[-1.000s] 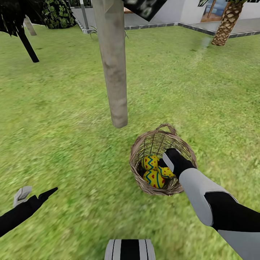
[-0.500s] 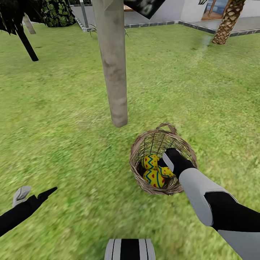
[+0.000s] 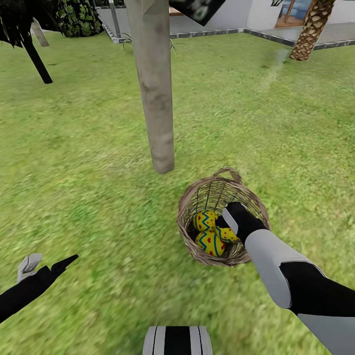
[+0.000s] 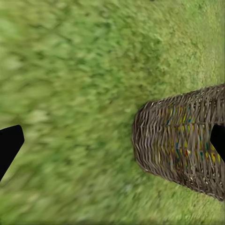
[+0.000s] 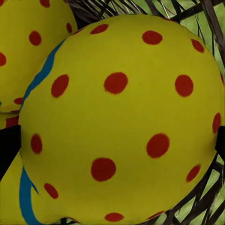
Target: Take the three Easter eggs out of the wicker basket on the lawn in the garden, then place them on the lawn next to a single tree (choose any tree) so that all three eggs are next to the same tree and none are left in the basket.
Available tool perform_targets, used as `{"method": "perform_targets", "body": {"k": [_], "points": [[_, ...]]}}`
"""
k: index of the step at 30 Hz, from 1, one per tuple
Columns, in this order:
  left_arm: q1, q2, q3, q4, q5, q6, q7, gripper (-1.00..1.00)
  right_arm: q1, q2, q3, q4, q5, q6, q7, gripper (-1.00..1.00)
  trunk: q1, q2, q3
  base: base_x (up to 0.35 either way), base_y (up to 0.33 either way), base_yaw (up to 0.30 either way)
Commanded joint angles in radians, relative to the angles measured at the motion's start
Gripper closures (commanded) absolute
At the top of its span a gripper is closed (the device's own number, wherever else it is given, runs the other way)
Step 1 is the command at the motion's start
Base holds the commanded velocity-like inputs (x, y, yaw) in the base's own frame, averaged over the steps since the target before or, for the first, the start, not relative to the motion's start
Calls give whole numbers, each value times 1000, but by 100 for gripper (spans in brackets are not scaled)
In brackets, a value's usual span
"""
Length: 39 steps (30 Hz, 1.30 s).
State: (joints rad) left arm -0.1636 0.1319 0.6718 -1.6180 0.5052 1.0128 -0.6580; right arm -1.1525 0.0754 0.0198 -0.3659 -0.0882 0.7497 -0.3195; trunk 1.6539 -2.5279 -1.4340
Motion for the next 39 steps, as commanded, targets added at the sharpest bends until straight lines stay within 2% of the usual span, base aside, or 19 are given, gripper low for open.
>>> {"method": "perform_targets", "body": {"k": [1, 8, 12, 25, 39], "points": [[0, 0, 2, 0, -4, 4, -7, -100, 0, -1, 2, 7, 12, 7, -10, 100, 0, 0, -1, 0, 0, 0], [0, 0, 2, 0, -2, 4, -8, -100, 0, 0, 3, 7, 13, 7, -10, 100, 0, 0, -1, 0, 0, 0], [0, 0, 16, 0, -2, 4, -8, -100, 0, 3, 3, 7, 13, 8, -13, 100, 0, 0, -1, 0, 0, 0], [0, 0, 16, 0, -2, 4, -8, -100, 0, 1, 3, 8, 13, 7, -11, 100, 0, 0, -1, 0, 0, 0], [0, 0, 14, 0, -2, 4, -8, -100, 0, 5, 5, 6, 12, 8, -12, 100, -6, 3, 53, 0, 0, 0]]}}
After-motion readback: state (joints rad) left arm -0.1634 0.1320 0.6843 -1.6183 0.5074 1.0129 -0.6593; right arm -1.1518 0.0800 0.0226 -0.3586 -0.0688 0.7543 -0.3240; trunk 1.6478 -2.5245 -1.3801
